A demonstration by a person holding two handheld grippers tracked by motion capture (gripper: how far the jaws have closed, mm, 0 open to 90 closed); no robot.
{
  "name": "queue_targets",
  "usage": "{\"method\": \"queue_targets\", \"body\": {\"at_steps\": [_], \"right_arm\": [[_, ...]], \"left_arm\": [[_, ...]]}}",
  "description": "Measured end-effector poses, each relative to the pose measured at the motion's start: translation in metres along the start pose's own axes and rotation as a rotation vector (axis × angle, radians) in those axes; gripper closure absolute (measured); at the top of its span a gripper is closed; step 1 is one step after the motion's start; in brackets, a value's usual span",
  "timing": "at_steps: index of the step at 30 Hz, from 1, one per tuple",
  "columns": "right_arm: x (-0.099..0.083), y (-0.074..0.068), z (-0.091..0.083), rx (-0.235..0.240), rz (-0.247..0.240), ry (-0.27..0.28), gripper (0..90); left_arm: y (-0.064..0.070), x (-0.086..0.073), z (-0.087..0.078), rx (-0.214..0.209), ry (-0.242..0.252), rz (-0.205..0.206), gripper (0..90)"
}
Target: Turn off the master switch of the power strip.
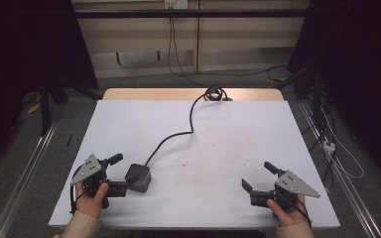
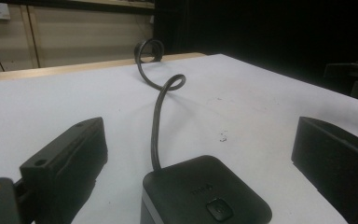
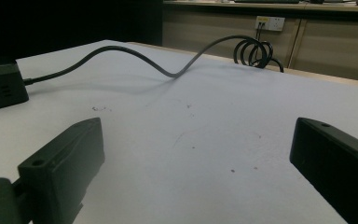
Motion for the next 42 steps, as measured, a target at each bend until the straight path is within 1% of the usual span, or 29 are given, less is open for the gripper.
{"method": "queue_targets", "body": {"at_steps": [3,8,11,12,17,19,23,26,27,30,31,32,33,34,35,36,37,38,39,40,41,42], "right_arm": [[0.0013,0.0,0.0001,0.0,-0.002,0.005,2.8],[0.0009,-0.0003,0.0019,0.005,-0.004,-0.001,2.8],[0.0015,-0.0001,0.0021,0.006,-0.006,0.001,2.9],[0.0015,-0.0001,0.0021,0.006,-0.006,0.001,2.9],[0.0025,-0.0002,0.0036,0.01,-0.009,0.0,2.9],[0.0027,-0.0002,0.0037,0.011,-0.011,0.0,2.9],[0.0043,-0.0006,0.0038,0.015,-0.013,0.004,3.0],[0.0045,-0.0012,0.0043,0.02,-0.016,0.005,3.0],[0.0045,-0.001,0.0044,0.02,-0.015,0.004,3.0],[0.0051,-0.0001,0.0032,0.013,-0.014,0.006,3.0],[0.0051,-0.0001,0.0032,0.013,-0.014,0.006,3.0],[0.0056,0.0008,0.0026,0.011,-0.016,0.011,3.0],[0.0056,0.0008,0.0026,0.011,-0.016,0.011,3.0],[0.0056,0.0011,0.0024,0.009,-0.015,0.01,3.0],[0.0056,0.001,0.0021,0.009,-0.015,0.011,3.0],[0.0054,0.001,0.0019,0.009,-0.017,0.009,3.1],[0.0054,0.0008,0.0017,0.009,-0.017,0.009,3.2],[0.0054,0.0008,0.0017,0.009,-0.017,0.009,3.2],[0.0053,0.0006,0.0012,0.008,-0.015,0.009,3.2],[0.0054,0.0006,0.001,0.008,-0.015,0.01,3.3],[0.0054,0.0006,0.001,0.008,-0.015,0.01,3.3],[0.0055,0.0005,0.0009,0.012,-0.014,0.012,3.3]], "left_arm": [[-0.0006,-0.0004,-0.0002,0.004,-0.002,0.003,3.4],[-0.0005,-0.0004,0.0005,0.0,-0.014,-0.009,3.7],[-0.0015,0.0011,0.0016,0.017,-0.02,-0.008,4.3],[-0.0011,0.0017,0.0015,0.012,-0.019,-0.009,4.3],[-0.0002,0.001,0.0008,0.004,-0.028,0.004,4.4],[-0.0005,0.0011,0.001,0.009,-0.035,0.013,4.4],[-0.0016,0.0013,-0.0005,0.015,-0.046,0.013,4.4],[-0.0029,0.0022,-0.0024,0.009,-0.048,0.009,4.3],[-0.0041,0.0018,-0.0028,0.008,-0.054,0.016,4.4],[-0.006,0.0007,-0.0021,0.011,-0.069,0.007,5.1],[-0.0071,-0.0003,-0.002,0.012,-0.077,0.017,5.1],[-0.0074,-0.0008,-0.0019,0.012,-0.082,0.016,8.9],[-0.0079,-0.0004,-0.0022,0.009,-0.079,0.019,8.9],[-0.0078,-0.0002,-0.0028,0.002,-0.081,0.019,11.3],[-0.0072,0.0003,-0.0032,-0.006,-0.083,0.024,18.3],[-0.0076,0.0009,-0.0039,-0.004,-0.084,0.033,21.3],[-0.0075,0.0017,-0.0043,-0.007,-0.085,0.033,25.1],[-0.0074,0.002,-0.005,-0.012,-0.087,0.031,25.1],[-0.0077,0.0022,-0.0055,-0.012,-0.09,0.033,32.2],[-0.0082,0.0023,-0.0059,-0.012,-0.09,0.036,35.3],[-0.0079,0.0026,-0.0064,-0.018,-0.09,0.036,35.3],[-0.0081,0.0028,-0.007,-0.021,-0.091,0.04,38.8]]}}
Point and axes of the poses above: each handheld gripper's, and its own axes: z roughly forward along the jaws, x roughly out of its top, y roughly to its right, the point moved 10 cm from there along z, roughly forward along the jaws, and after that the axes turned 14 degrees about x, right-handed, at the moved point
